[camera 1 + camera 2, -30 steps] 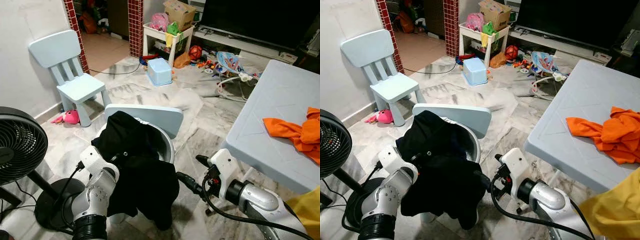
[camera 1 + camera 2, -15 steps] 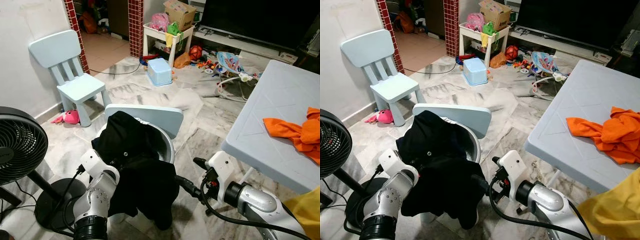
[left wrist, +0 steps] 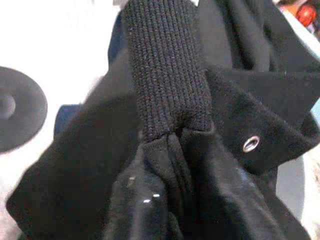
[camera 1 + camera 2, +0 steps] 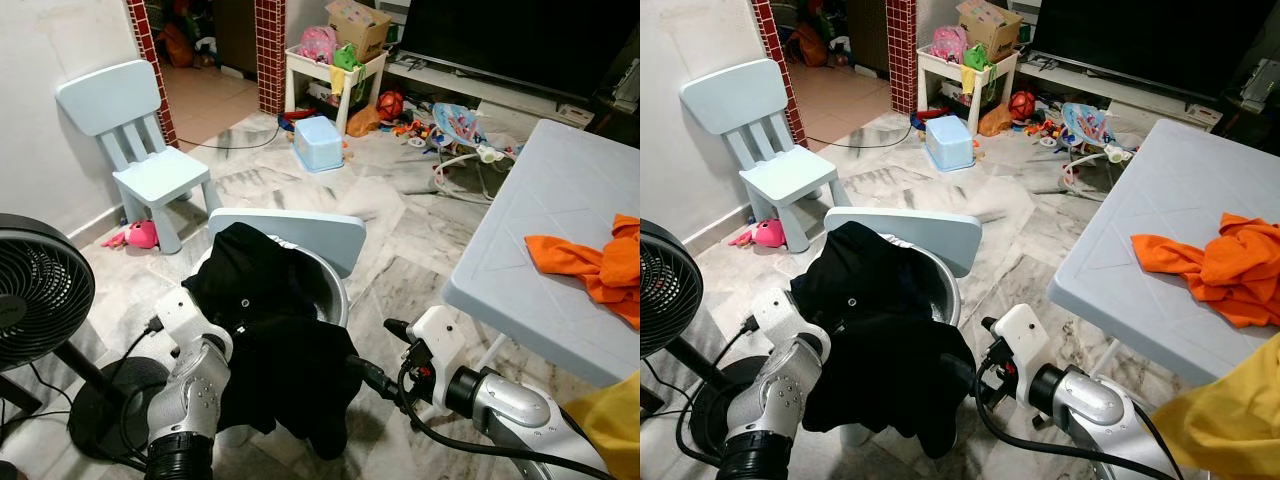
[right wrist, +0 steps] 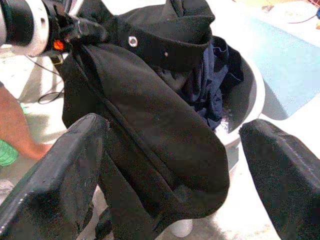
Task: Hang hanger
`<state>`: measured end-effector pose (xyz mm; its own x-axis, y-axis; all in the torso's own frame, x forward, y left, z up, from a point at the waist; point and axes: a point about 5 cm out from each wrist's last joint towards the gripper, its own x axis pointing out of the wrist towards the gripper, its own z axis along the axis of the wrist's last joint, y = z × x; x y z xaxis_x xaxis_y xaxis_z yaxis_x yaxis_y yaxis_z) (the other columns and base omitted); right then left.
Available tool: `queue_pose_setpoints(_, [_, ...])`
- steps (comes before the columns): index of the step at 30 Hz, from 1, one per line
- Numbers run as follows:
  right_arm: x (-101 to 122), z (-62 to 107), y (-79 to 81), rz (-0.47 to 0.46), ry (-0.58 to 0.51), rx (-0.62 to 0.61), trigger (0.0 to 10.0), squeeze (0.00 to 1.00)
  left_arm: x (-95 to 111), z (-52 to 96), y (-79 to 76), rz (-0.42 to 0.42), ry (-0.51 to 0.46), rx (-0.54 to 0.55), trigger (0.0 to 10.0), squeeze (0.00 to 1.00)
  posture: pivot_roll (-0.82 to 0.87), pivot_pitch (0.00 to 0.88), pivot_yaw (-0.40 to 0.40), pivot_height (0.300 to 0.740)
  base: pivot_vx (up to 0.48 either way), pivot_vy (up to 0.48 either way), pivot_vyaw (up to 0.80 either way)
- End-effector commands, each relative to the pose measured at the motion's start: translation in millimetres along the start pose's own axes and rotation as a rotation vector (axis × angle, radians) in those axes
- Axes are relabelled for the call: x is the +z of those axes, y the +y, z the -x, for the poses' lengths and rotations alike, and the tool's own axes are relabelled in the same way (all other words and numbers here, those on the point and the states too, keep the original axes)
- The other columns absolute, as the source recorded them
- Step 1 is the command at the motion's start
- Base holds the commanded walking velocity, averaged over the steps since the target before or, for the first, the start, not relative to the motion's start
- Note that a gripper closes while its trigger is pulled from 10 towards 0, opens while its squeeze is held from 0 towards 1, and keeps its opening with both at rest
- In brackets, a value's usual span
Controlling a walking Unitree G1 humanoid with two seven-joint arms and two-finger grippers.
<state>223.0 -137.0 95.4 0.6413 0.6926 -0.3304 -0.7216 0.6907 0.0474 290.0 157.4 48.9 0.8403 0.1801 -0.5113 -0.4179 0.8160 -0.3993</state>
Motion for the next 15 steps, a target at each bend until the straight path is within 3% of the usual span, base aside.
queue_pose_setpoints(1, [1.7,0.9,-2.4,0.013,-0.002,-0.006,10.0,0.00,1.3,4.2,-3.1,-0.013,-0.037,-0.014,0.0,0.00,-0.13,0.000,-0.055,0.740,0.000,0.000,0.00])
queue_pose_setpoints(4, [0.7,-1.6,-2.3,0.012,-0.004,-0.009,10.0,0.00,7.8,9.2,-7.4,-0.115,-0.100,-0.062,0.0,0.00,-0.12,0.000,-0.049,0.740,0.000,0.000,0.00])
queue_pose_setpoints(6, [0.7,-5.3,-2.2,0.010,-0.013,-0.015,10.0,0.00,14.7,15.8,-14.7,-0.242,-0.167,-0.129,0.0,0.00,-0.11,0.000,-0.039,0.740,0.000,0.000,0.00])
queue_pose_setpoints(10, [1.4,-9.8,-3.0,0.007,-0.027,-0.026,10.0,0.00,15.6,23.3,-17.2,-0.343,-0.200,-0.169,0.0,0.00,-0.09,0.000,-0.033,0.740,0.000,0.000,0.00])
queue_pose_setpoints(11, [2.5,-13.3,-5.2,0.009,-0.043,-0.048,10.0,0.00,16.6,30.0,-17.9,-0.433,-0.234,-0.211,0.0,0.00,-0.08,0.000,-0.015,0.740,0.000,0.000,0.00])
queue_pose_setpoints(15, [7.0,-16.9,-15.1,0.005,-0.091,-0.136,10.0,0.00,20.6,45.2,-17.7,-0.590,-0.315,-0.283,0.0,0.00,-0.07,0.000,0.004,0.740,0.000,0.000,0.00])
